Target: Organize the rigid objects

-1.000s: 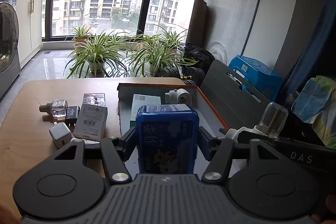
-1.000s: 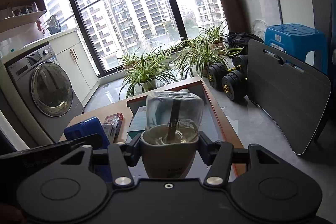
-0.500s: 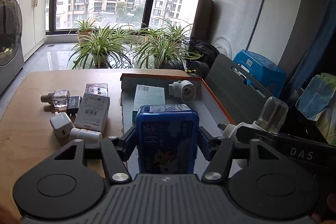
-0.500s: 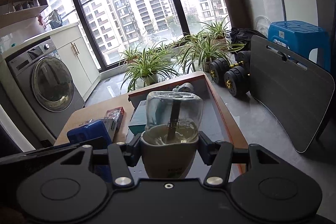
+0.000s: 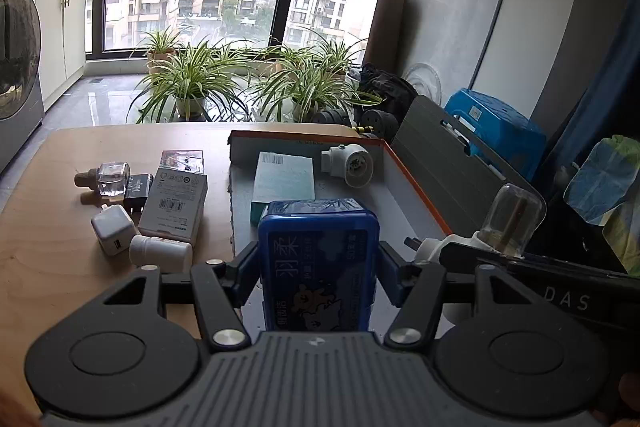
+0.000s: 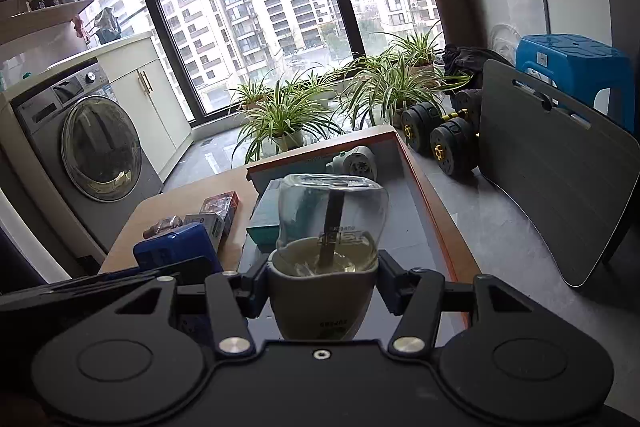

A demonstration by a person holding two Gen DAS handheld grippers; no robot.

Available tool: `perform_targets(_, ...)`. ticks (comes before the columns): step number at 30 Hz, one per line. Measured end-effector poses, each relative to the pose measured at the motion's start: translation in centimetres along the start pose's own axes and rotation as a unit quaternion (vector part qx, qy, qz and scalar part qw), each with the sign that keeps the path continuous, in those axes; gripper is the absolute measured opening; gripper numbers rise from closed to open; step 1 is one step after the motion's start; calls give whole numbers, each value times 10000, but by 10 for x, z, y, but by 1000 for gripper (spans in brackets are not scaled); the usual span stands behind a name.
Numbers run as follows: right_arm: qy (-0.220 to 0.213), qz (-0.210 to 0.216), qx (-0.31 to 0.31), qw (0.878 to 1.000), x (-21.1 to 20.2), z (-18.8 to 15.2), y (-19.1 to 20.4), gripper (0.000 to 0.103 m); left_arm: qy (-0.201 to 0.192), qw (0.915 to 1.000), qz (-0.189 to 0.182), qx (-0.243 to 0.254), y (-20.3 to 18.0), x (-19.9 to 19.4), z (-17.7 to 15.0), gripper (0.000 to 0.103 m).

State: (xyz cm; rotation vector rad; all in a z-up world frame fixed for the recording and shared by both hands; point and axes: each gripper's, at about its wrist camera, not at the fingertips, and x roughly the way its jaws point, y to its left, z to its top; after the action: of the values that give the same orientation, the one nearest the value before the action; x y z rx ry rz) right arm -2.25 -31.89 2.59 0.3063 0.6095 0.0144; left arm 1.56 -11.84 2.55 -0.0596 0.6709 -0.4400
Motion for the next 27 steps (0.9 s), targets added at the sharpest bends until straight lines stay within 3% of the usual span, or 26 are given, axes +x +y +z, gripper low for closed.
perform_targets(27,383,72,-111,9992,19,-9,4,66,135,9998,59,-153,10,10,-6,62)
